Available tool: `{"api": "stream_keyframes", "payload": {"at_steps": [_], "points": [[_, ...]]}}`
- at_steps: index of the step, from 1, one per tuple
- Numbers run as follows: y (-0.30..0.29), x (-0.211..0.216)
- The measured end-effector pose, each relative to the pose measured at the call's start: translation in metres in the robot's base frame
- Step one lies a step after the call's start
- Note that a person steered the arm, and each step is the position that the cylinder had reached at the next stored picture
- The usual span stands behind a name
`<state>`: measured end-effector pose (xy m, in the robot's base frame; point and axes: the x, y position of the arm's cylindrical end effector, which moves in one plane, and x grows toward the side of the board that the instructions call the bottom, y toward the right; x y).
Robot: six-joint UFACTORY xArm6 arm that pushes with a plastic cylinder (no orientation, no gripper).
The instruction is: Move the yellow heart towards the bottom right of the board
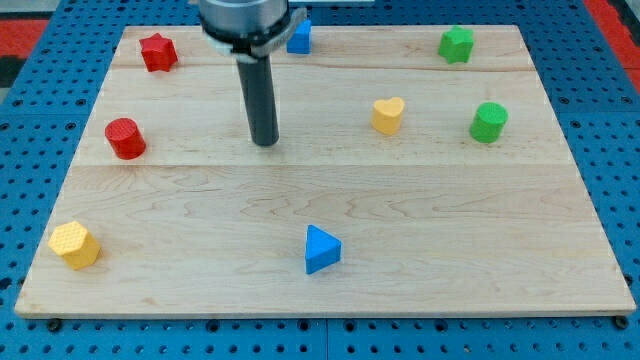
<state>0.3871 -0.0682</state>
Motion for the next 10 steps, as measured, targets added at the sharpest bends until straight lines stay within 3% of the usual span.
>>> {"api": "stream_keyframes", "payload": {"at_steps": [1,2,5,6,7,9,10], "points": [[0.079,-0.043],[0.153,-0.042],[0.16,0.082],[0.201,0.115],[0.206,0.137],[0.151,0.094],[0.111,0.122]]}}
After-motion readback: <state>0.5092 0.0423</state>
